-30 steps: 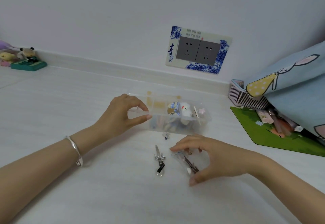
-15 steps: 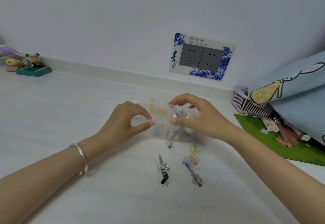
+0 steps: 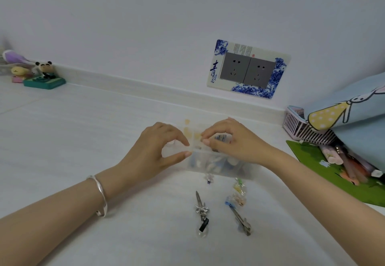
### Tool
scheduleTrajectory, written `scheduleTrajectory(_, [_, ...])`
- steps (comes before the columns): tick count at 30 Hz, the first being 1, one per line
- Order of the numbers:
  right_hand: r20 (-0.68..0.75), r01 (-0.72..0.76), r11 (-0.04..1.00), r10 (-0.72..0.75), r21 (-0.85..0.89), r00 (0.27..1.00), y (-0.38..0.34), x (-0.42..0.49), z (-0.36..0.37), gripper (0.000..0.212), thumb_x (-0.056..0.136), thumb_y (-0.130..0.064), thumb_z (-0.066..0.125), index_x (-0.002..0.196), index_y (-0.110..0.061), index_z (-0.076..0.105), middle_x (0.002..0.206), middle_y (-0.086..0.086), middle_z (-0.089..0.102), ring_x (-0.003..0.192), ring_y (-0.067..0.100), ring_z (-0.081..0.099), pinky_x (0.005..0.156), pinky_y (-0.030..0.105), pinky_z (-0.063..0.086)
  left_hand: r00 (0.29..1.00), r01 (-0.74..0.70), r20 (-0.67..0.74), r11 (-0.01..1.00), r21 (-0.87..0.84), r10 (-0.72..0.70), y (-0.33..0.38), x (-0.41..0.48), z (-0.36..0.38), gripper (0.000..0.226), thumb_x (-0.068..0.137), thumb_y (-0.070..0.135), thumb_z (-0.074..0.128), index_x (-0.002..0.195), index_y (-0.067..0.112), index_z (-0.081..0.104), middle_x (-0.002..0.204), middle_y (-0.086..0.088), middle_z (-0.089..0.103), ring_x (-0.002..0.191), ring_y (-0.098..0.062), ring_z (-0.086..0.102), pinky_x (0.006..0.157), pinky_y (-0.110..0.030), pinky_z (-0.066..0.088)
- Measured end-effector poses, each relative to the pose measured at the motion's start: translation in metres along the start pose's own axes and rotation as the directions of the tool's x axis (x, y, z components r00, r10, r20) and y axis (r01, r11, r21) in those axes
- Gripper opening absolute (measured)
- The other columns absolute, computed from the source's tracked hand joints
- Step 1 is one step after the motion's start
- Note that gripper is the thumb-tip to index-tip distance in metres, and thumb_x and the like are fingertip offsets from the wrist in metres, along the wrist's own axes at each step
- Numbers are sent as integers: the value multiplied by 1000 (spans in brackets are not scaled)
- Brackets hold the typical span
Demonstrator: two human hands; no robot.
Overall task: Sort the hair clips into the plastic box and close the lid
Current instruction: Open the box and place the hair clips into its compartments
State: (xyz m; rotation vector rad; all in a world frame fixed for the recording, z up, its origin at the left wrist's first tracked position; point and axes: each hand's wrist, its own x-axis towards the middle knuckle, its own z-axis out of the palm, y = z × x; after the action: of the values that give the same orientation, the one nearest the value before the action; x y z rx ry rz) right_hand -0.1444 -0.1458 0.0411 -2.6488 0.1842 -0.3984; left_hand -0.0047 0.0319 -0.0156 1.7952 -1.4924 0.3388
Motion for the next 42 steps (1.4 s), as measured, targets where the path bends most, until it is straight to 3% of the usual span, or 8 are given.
scheduleTrajectory(3, [-118,22,997,-13,78,993,-10,-28,-7,7,82,-29,68,88,-28,71,103,-17,67,105,-1,54,97,21,38,996,-84,-3,996,17,84,16,-1,-12,31,78,55,60,99,32,64,102,17,62,102,-5,49,91,-29,38])
scheduleTrajectory(6, [-170,1,996,15,91,985,-19,-68,-9,7,79,-26,73,75,-29,68,84,-12,67,89,4,59,80,14,39,970,-106,197,978,-179,141,39,-6,-21,26,75,48,70,95,31,66,95,14,64,96,-7,55,86,-23,41])
scheduleTrajectory(9, [-69,-112,991,117,73,991,-21,-104,-3,17,71,-39,76,72,-25,66,73,-7,65,75,4,57,67,10,38,855,58,510,960,-273,93,55,-16,-14,38,67,52,75,100,37,63,104,17,59,103,-7,53,88,-20,41])
scheduleTrajectory(13, [50,-266,964,265,9,963,-15,-131,7,30,62,-50,79,78,-29,64,79,-8,60,74,-1,51,66,9,39,758,35,646,983,-179,90,59,-25,-1,47,65,54,76,106,39,58,107,24,54,106,0,47,93,-24,41])
scheduleTrajectory(23, [46,-178,984,178,6,983,-12,-139,21,8,79,-30,72,86,-33,70,87,-12,65,84,7,56,70,15,43,771,131,637,973,-191,22,54,-24,-1,30,72,47,74,96,34,63,99,15,60,90,-6,54,83,-30,48])
scheduleTrajectory(33, [-75,-99,980,87,-171,993,-8,-138,25,15,82,-17,64,91,-24,73,79,-13,67,79,1,55,70,13,45,757,140,654,980,-144,-12,51,-19,-9,17,78,35,72,95,33,69,95,14,64,85,-8,58,80,-28,50])
scheduleTrajectory(38, [-39,-151,981,157,123,987,-9,-133,21,15,79,-12,71,85,-25,72,78,-7,70,73,10,62,72,20,52,769,97,637,995,-34,-53,57,-22,-7,19,77,43,69,93,34,63,83,17,54,81,3,50,65,-11,41])
scheduleTrajectory(42, [-114,-109,916,164,386,980,-21,-113,4,14,73,-6,77,76,-17,69,75,5,70,67,11,61,69,18,50,769,133,632,991,-18,-91,57,-23,-7,17,76,46,69,86,36,60,77,18,54,71,4,48,58,-9,37])
